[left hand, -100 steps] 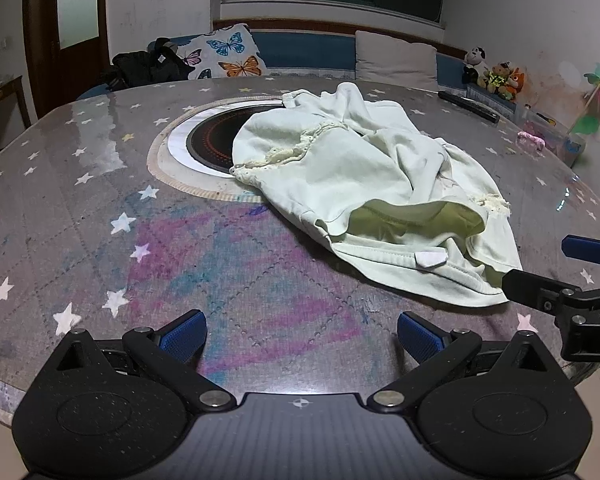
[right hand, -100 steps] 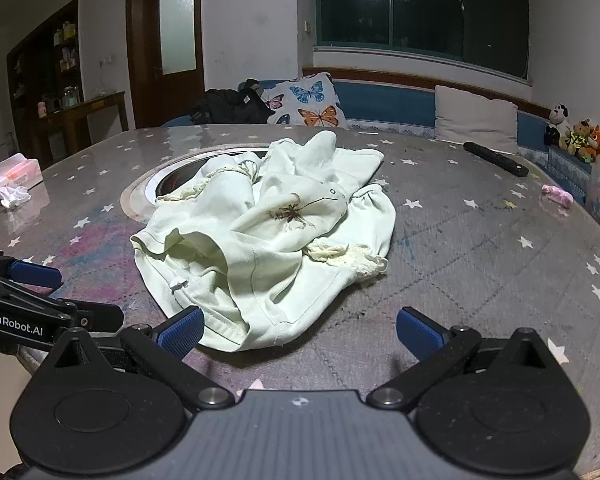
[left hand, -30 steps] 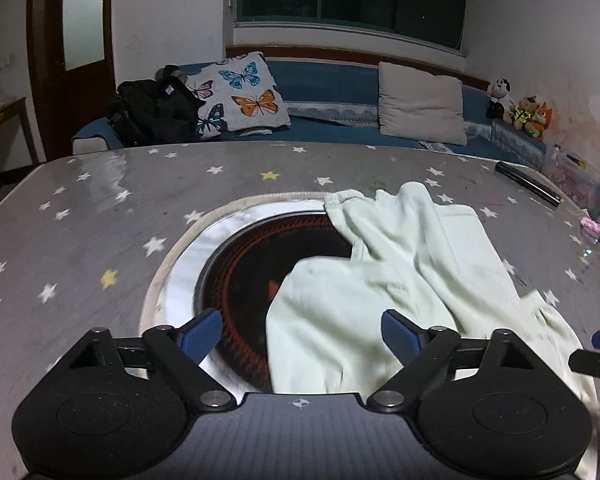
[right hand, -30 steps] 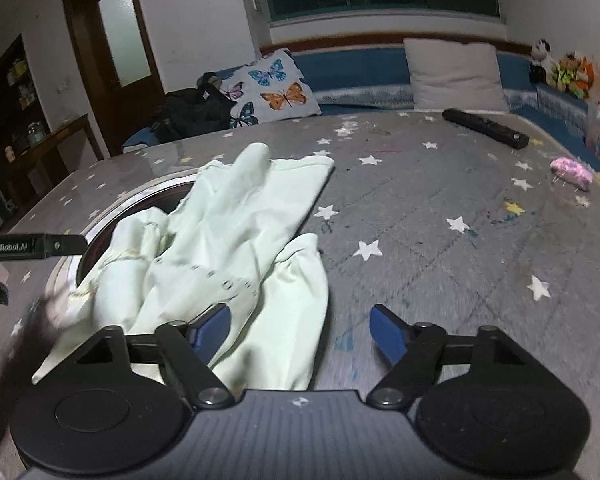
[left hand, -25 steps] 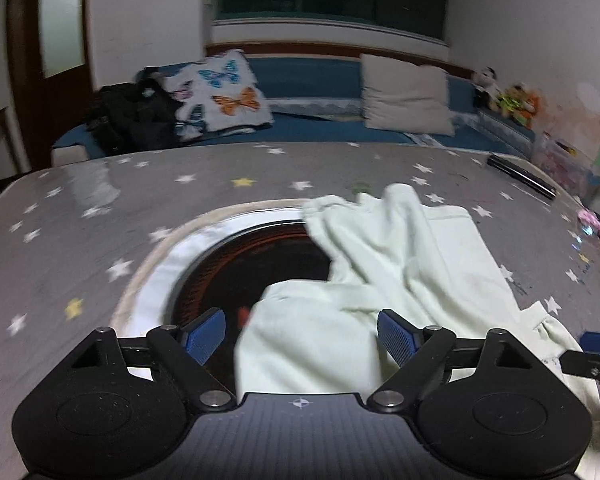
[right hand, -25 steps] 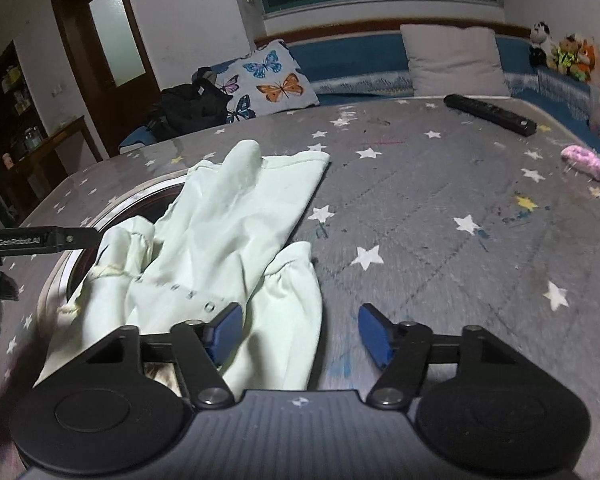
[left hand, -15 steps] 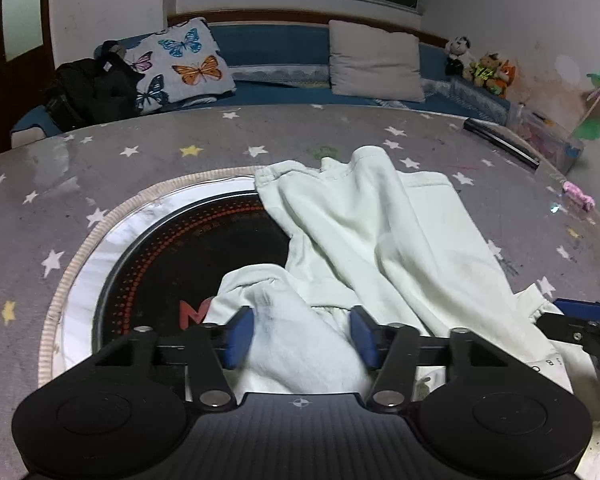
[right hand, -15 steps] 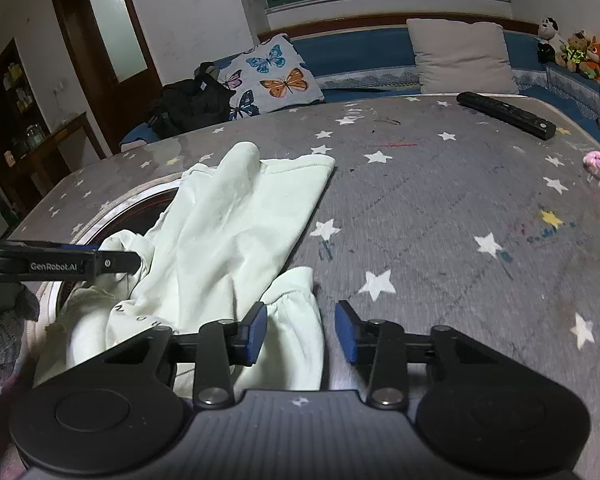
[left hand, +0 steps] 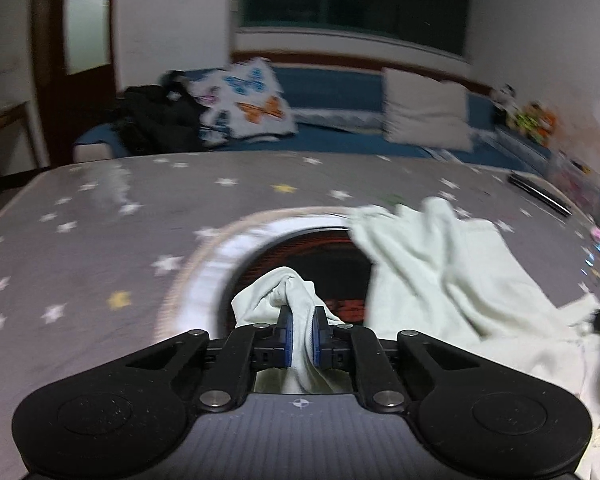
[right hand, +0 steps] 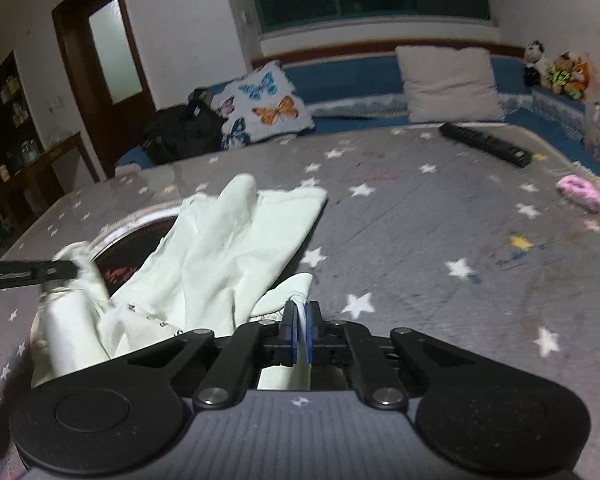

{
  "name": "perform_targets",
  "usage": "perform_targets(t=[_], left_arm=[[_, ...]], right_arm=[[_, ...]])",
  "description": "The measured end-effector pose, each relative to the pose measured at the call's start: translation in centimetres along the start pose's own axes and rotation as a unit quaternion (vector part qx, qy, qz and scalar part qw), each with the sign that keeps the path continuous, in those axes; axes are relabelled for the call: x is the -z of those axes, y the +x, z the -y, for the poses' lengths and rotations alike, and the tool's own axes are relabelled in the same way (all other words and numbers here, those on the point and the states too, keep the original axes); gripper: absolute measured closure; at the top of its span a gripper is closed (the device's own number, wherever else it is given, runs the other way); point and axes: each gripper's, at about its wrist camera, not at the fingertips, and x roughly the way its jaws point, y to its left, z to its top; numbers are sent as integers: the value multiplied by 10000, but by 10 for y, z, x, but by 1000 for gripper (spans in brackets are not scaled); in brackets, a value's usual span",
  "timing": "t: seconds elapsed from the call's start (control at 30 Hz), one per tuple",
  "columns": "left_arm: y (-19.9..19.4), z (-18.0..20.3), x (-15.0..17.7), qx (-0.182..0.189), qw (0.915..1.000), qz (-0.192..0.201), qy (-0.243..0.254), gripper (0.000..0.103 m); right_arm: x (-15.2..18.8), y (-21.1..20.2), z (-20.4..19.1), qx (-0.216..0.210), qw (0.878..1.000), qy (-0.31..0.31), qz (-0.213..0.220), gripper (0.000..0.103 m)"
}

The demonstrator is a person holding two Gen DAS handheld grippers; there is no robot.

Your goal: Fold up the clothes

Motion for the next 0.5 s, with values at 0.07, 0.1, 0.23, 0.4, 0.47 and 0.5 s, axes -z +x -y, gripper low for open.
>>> perform_targets(t=[0.07,0.1,0.23,0.4,0.47,0.5], left_arm=[[-13,-15,5,-177,9997,44,-164,93],[-19,-23,8,-263,9993,61,-248,94],[-44,-46,24,-510,9973,49,-533,95],[-75,-65,45,-693,9948,-80,-748,95],[-83,-68,55,-663,9951,-219,-701,95],[-86,-69,60,-633,9952,-311,-680,95]], right_arm=[[1,-14,5,71,9999,77,107,100],[2,-20,8,106,9998,115,159,100],[7,-50,22,279,9982,307,428,100],[19,-95,40,534,9947,499,725,100],[27,-113,46,712,9936,507,710,100],[31,-118,48,773,9934,514,671,100]])
